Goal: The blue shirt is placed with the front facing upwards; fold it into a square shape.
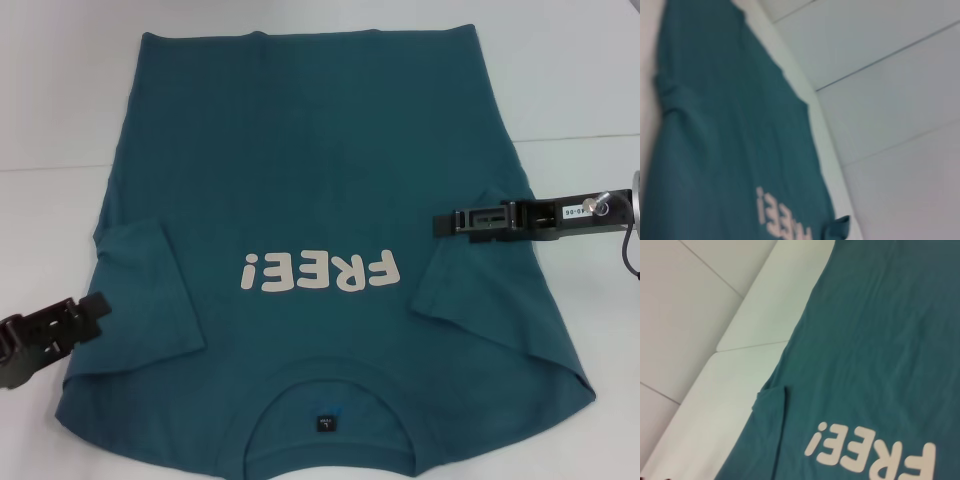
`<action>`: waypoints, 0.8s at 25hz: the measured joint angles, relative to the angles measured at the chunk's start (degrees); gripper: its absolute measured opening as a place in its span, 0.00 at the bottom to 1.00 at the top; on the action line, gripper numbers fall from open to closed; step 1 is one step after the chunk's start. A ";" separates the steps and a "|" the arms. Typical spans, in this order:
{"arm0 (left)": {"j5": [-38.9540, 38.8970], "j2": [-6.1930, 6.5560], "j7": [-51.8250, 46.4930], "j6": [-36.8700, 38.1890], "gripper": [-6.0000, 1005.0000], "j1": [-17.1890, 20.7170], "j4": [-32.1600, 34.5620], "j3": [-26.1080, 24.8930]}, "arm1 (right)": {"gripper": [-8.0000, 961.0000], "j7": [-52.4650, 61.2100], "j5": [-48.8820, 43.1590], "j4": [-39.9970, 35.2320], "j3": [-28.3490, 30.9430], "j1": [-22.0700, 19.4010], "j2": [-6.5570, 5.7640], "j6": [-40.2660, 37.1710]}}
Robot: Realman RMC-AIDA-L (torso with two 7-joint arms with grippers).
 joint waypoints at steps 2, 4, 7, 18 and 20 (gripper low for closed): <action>1.39 0.32 -2.51 -0.21 0.56 0.17 0.61 -0.37 | 0.87 0.40 0.07 -0.01 0.04 -0.13 -0.04 -0.35; 2.97 0.62 -5.01 -0.05 0.55 0.36 1.48 -0.73 | 0.90 0.91 0.11 0.08 0.09 -0.49 -0.22 -0.84; 5.94 0.90 -9.06 0.59 0.55 0.92 3.66 -0.89 | 0.95 1.12 0.01 0.39 0.24 -1.02 -0.40 -1.11; 16.61 2.14 -18.07 1.35 0.55 0.14 7.66 -0.91 | 0.97 1.12 -0.13 0.93 0.60 -1.78 -0.74 -0.99; 17.11 2.17 -18.74 0.91 0.55 0.06 7.55 -0.91 | 0.97 1.12 -0.14 0.97 0.60 -1.82 -0.73 -0.89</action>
